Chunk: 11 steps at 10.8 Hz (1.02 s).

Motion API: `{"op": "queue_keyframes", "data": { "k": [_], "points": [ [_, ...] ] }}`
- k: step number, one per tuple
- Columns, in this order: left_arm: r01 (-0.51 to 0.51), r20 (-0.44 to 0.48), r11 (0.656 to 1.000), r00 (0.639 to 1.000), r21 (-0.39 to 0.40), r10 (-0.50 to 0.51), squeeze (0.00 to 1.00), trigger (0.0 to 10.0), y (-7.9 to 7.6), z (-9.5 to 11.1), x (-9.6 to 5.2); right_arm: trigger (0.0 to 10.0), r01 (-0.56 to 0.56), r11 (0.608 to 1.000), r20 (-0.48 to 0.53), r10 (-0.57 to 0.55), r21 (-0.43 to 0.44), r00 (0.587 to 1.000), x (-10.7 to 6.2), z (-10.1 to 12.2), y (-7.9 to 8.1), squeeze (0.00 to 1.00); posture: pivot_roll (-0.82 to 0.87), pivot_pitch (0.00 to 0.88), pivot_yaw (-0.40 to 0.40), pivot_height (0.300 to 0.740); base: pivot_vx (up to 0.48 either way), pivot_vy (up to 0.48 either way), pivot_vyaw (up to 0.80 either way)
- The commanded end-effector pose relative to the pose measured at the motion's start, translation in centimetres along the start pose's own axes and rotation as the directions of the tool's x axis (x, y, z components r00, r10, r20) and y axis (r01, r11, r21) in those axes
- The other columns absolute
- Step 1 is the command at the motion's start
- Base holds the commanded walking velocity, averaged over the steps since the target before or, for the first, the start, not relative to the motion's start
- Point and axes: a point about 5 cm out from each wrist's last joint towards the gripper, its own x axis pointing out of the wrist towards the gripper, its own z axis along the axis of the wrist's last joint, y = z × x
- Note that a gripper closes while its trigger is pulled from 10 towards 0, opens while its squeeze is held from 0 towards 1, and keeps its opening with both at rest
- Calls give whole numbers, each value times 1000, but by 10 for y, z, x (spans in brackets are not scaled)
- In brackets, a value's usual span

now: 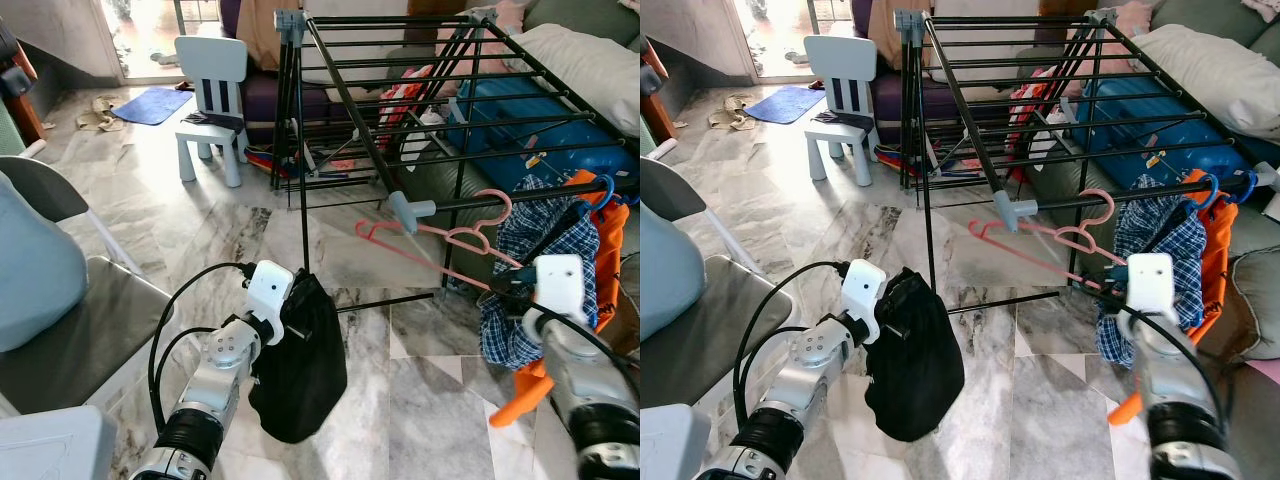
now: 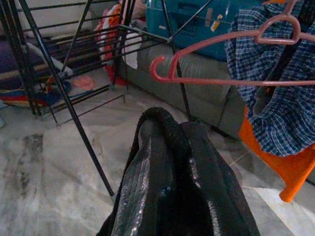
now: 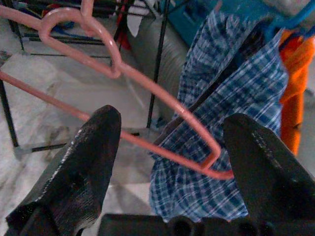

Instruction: Hang hanger

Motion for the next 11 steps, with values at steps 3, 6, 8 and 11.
{"op": "queue_keyframes", "data": {
  "k": [3,6,8,11],
  "points": [
    [47,24,999,999,12,-47,0,10000,-3,6,2,10000,30,999,67,-29,-13,997,-16,-4,-8,0,55,0,-61,740,0,0,0],
    [68,31,998,997,-12,-67,0,10000,-5,7,3,10000,6,1000,84,-7,17,996,-29,-14,-1,35,43,0,-55,740,0,0,0],
    [85,40,996,996,-29,-84,0,10000,-7,8,3,10000,-24,1000,82,24,3,996,-34,-13,3,125,40,0,-55,740,294,0,0],
    [86,41,995,996,-43,-84,0,10000,-6,7,2,10000,-55,998,73,55,2,996,-34,-13,11,0,43,0,-59,740,311,0,0]
  ]
}}
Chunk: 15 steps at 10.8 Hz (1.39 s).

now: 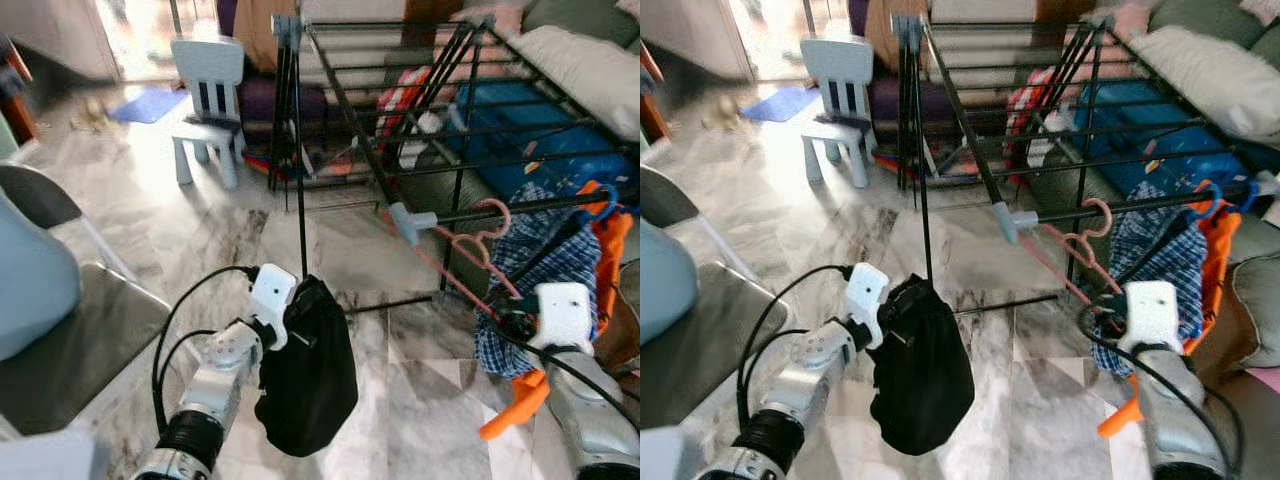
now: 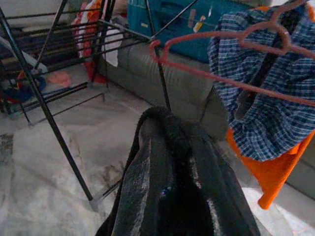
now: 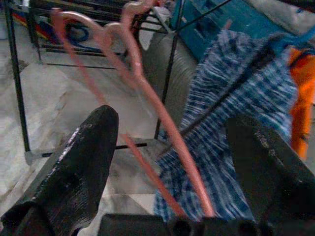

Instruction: Hang hanger

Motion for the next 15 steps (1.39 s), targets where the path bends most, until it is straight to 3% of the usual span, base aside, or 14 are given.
{"op": "queue_keyframes", "data": {
  "k": [1,4,9,12,14,15],
  "points": [
    [6,37,1000,999,10,-7,0,10000,-1,9,3,10000,0,1000,8,0,-10,1000,0,4,0,0,43,0,-60,740,296,0,0],
    [4,24,1000,1000,13,-4,0,10000,-2,7,3,10000,48,999,0,-48,-18,999,-1,4,-8,0,39,0,-59,740,89,0,0],
    [3,19,1000,1000,5,-3,0,10000,-4,6,3,10000,7,1000,-17,-7,-10,1000,2,3,-2,0,39,0,-63,740,0,0,0],
    [4,12,1000,1000,14,-4,0,10000,-4,5,3,10000,-68,997,8,68,34,998,15,15,22,0,38,0,-59,740,0,0,0],
    [4,5,1000,1000,18,-4,0,10000,-4,5,3,10000,-176,973,-22,181,149,983,20,10,51,0,48,0,-62,740,0,0,0],
    [4,-1,1000,1000,22,-3,0,10000,-4,4,2,10000,-221,961,-43,231,165,972,21,6,61,0,51,0,-62,740,0,0,0]
  ]
}}
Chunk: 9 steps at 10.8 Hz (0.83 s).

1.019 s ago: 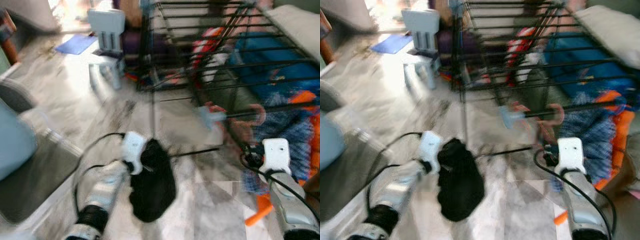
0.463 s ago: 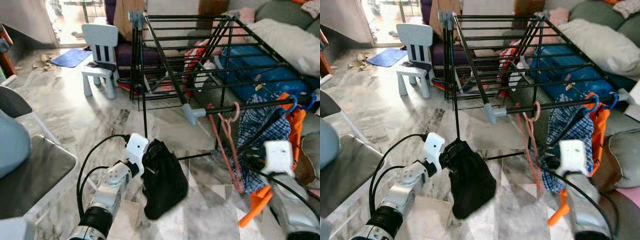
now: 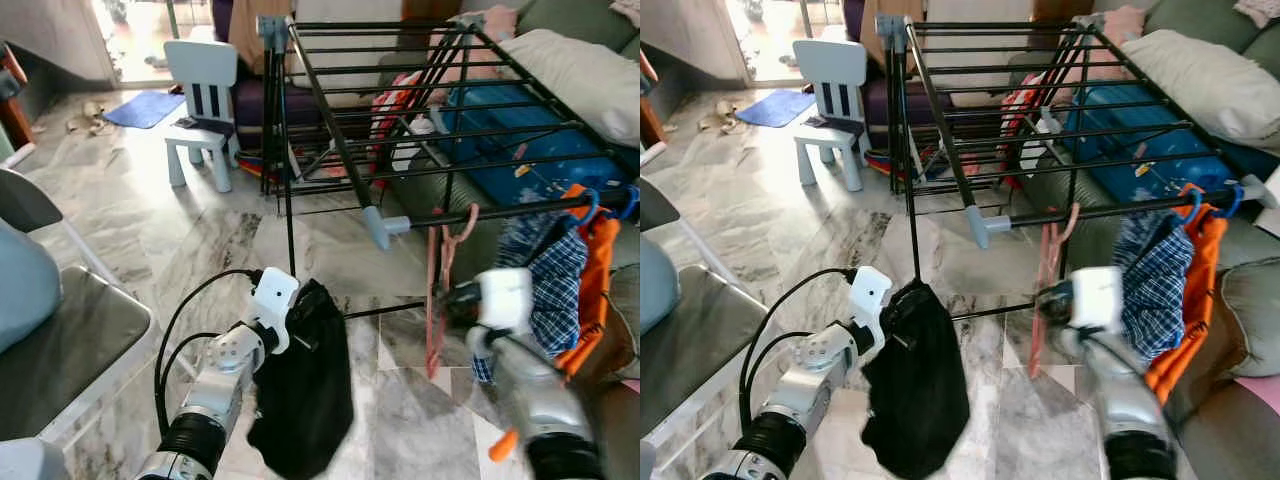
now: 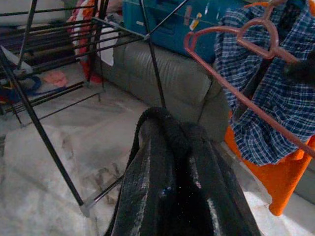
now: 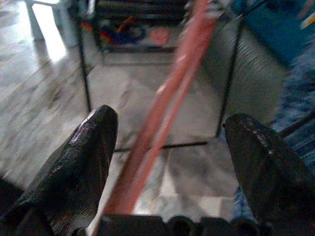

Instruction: Hang hanger

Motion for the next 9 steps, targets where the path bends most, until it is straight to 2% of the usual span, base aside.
{"op": "queue_keyframes", "data": {
  "k": [1,2,3,5,7,9],
  "points": [
    [2,22,1000,1000,26,-2,0,10000,-1,7,2,10000,-38,999,-20,38,12,999,3,1,4,0,55,0,-65,740,0,0,0],
    [2,19,1000,1000,25,-2,0,10000,-2,6,2,10000,-60,998,-71,63,31,996,6,-8,10,0,60,0,-70,740,0,0,0],
    [1,19,1000,1000,24,-2,0,10000,-2,6,3,10000,-41,999,-96,44,29,994,5,-12,6,0,60,0,-71,740,0,0,0],
    [1,16,1000,1000,22,-2,0,10000,-3,6,3,10000,67,998,-146,-64,19,987,-1,-20,-16,0,53,0,-68,740,0,0,0],
    [8,13,1000,1000,22,-9,0,10000,-4,6,5,10000,127,992,-149,-122,22,981,-7,-22,-29,0,44,0,-63,740,0,0,0],
    [14,9,1000,1000,27,-14,0,10000,-5,6,6,10000,123,992,-135,-118,27,984,-7,-19,-29,0,45,0,-59,740,0,0,0]
  ]
}}
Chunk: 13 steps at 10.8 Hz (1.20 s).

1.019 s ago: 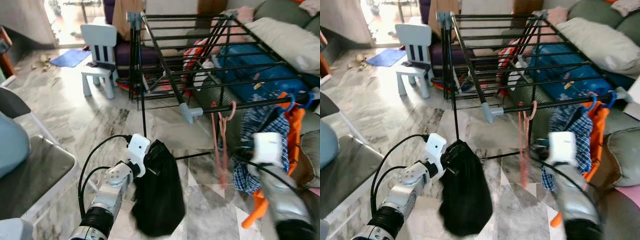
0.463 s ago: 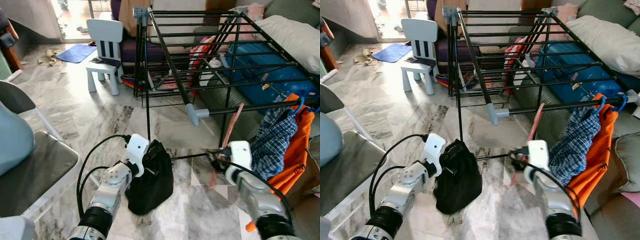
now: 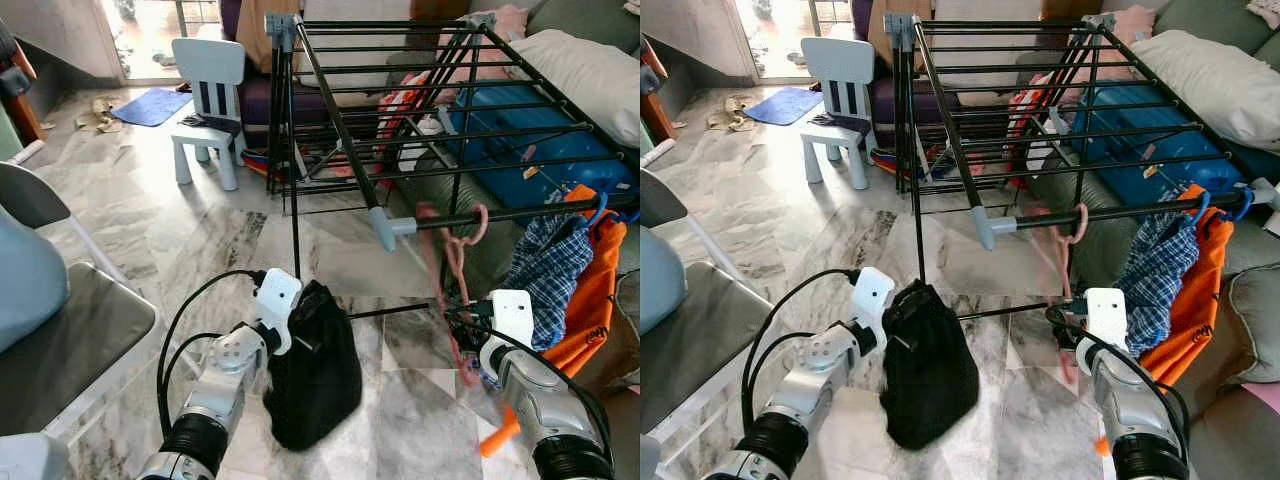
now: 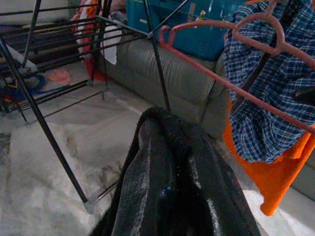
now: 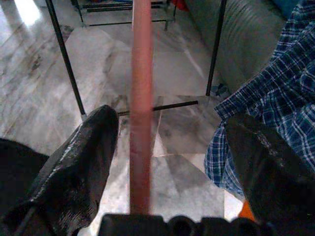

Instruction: Hang hanger

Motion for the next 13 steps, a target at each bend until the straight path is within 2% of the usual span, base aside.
{"op": "queue_keyframes", "data": {
  "k": [1,3,4,5,7,9,10,12,13],
  "points": [
    [13,10,1000,1000,24,-14,0,10000,-1,6,4,10000,12,1000,16,-12,-5,1000,1,6,-4,0,48,0,-59,740,0,0,0],
    [6,-2,999,1000,34,-6,0,10000,1,4,2,10000,-10,1000,22,11,-27,1000,4,10,-5,0,55,0,-60,740,0,0,0],
    [4,-5,999,1000,36,-4,0,10000,2,4,2,1137,-16,999,28,17,-28,999,5,13,-7,0,55,0,-60,740,0,0,0],
    [3,-17,999,1000,43,-3,0,10000,3,3,2,0,-17,999,31,18,-35,999,6,17,-10,0,55,0,-59,740,0,0,0],
    [4,-22,999,1000,44,-3,0,10000,3,2,1,0,-10,999,31,12,-40,999,7,19,-14,0,56,0,-58,740,0,0,0],
    [7,-27,999,1000,46,-6,0,10000,1,0,1,4000,-8,999,28,9,-45,1000,7,18,-17,0,56,0,-56,740,0,0,0],
    [11,-30,999,1000,49,-9,0,10000,1,0,1,10000,-11,999,25,12,-48,1000,8,19,-17,0,56,0,-56,740,0,0,0],
    [13,-36,999,999,52,-11,0,10000,0,-1,1,10000,-26,998,47,28,-48,998,11,24,-14,0,56,0,-56,740,0,0,0],
    [14,-39,998,999,54,-12,0,10000,-1,-1,1,7294,-23,999,64,26,-46,998,13,31,-13,0,57,0,-57,740,0,0,0]
  ]
}}
